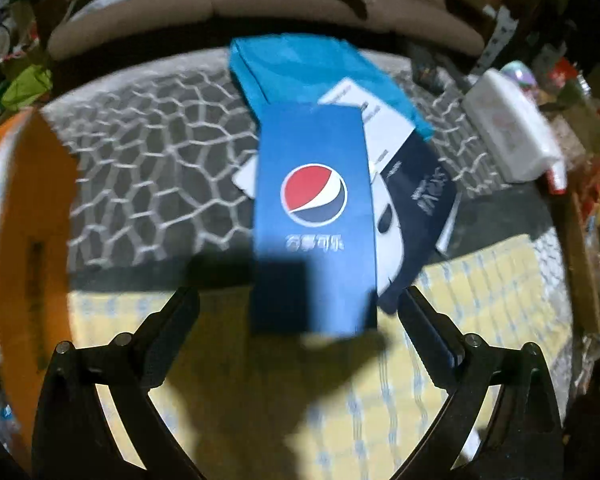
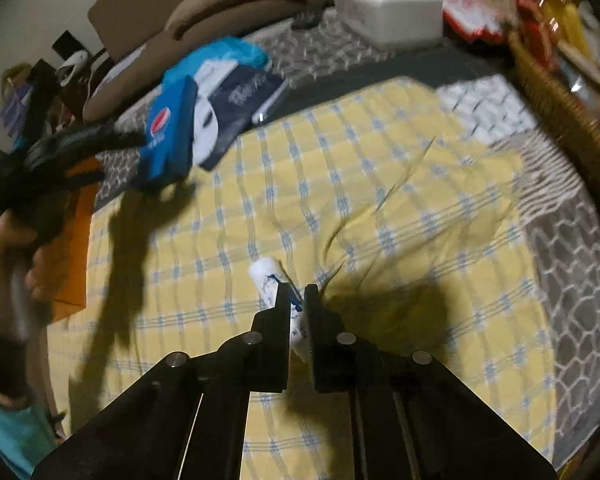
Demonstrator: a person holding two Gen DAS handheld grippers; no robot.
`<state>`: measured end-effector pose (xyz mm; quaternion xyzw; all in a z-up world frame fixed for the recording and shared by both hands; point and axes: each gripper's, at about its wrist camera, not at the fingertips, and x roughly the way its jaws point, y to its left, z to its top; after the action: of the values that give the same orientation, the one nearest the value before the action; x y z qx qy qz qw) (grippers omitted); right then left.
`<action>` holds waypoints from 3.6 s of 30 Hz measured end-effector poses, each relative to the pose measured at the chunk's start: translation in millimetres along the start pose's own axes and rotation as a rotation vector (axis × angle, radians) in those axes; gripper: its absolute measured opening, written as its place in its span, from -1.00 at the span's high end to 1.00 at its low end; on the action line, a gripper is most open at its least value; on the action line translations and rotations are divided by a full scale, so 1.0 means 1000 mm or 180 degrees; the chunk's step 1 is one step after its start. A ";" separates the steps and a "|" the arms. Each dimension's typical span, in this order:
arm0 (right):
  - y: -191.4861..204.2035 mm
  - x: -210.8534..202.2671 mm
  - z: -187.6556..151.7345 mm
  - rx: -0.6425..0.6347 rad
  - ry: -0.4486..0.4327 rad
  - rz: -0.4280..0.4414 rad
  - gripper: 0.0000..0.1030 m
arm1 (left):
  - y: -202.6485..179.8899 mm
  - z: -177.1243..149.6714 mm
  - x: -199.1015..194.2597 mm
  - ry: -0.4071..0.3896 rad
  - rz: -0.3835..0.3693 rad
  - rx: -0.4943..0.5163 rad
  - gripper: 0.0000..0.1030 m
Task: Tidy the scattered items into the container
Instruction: 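Grasp the blue Pepsi box with the left tool while the right tool lifts the tube, then lower the Pepsi box and tube into the orange box and open both tools, then reach the right tool to the SKIN face-mask packet and grasp it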
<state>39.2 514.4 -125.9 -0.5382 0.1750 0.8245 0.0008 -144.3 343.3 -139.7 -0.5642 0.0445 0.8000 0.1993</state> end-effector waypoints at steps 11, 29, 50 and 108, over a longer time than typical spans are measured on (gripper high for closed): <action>0.033 0.016 0.002 -0.0464 -0.0142 -0.0348 0.01 | -0.023 -0.010 0.050 -0.0131 0.0204 0.0376 -0.52; 0.038 0.033 -0.015 -0.0414 -0.0326 -0.0439 0.57 | 0.057 -0.081 -0.229 -0.0920 -0.0254 0.0476 -0.51; 0.329 0.042 0.031 -0.0718 -0.0030 0.1309 0.57 | 0.340 -0.091 -0.208 -0.1041 -0.0031 -0.0800 -0.48; 0.210 -0.036 0.016 -0.0674 -0.0422 0.0484 -0.38 | 0.249 -0.113 -0.255 -0.0977 0.0096 -0.0723 -0.97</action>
<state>0.1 328.7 -27.9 -0.4648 0.1269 0.8697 -0.1069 -63.5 13.2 16.0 -0.4537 -0.0685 0.8794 0.1266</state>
